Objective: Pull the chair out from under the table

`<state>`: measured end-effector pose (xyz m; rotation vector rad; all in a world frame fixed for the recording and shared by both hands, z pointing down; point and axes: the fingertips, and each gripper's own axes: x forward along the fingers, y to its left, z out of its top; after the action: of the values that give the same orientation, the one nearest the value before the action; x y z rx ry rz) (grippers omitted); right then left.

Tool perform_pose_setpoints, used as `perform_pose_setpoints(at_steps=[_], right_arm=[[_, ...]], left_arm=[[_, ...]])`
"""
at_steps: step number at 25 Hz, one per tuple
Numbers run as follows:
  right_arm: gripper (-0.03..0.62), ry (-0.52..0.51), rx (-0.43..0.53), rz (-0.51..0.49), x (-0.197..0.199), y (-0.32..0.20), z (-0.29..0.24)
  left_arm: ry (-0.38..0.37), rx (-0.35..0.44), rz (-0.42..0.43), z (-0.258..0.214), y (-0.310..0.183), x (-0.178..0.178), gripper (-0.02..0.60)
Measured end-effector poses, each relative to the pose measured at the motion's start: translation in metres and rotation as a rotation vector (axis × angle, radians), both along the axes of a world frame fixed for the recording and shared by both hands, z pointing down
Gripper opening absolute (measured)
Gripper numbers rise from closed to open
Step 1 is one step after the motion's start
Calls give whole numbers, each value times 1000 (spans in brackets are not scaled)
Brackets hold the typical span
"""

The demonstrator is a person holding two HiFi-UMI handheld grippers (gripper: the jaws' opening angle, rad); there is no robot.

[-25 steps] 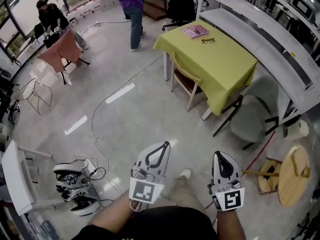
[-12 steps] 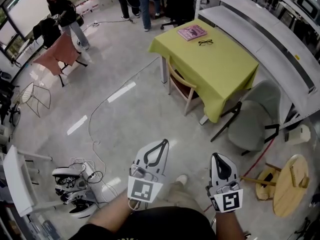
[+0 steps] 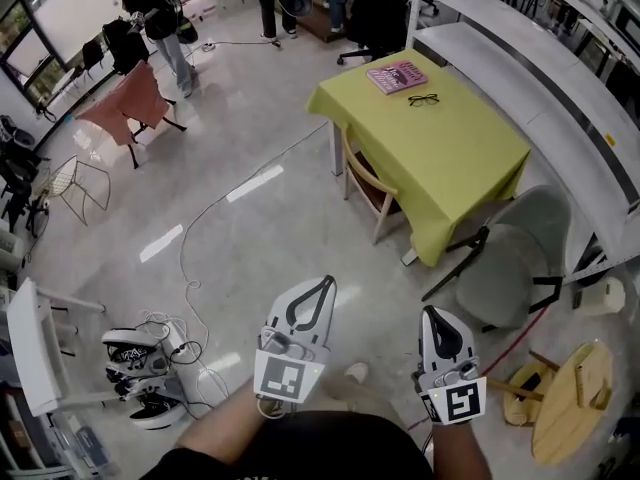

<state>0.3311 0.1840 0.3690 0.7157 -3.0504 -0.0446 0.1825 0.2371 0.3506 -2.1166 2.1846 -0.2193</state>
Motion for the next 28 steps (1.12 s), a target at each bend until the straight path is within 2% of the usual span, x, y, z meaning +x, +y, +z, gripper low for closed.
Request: perform_pose_setpoints(at_steps=[4,10,13,19,28], right_arm=[[11,-1,-13,-5,-9,-8,3],[11,-7,-9,12,-34,-23,1],[11,-16,-4,38,-48,-33,-5],[11,-11,-15,91,-70,-62,-3],[11,13,-50,94,-112,-92,11]], left_arm=[[-40,6,-1,-3,-5,-11,9],[-28,8,11,-2,-21,-35,9],[-51,18,45,-6,-34,-48,9],[-52,14,100,1,-68,-70,9],[-22,-31,107,18,-103,-110,9]])
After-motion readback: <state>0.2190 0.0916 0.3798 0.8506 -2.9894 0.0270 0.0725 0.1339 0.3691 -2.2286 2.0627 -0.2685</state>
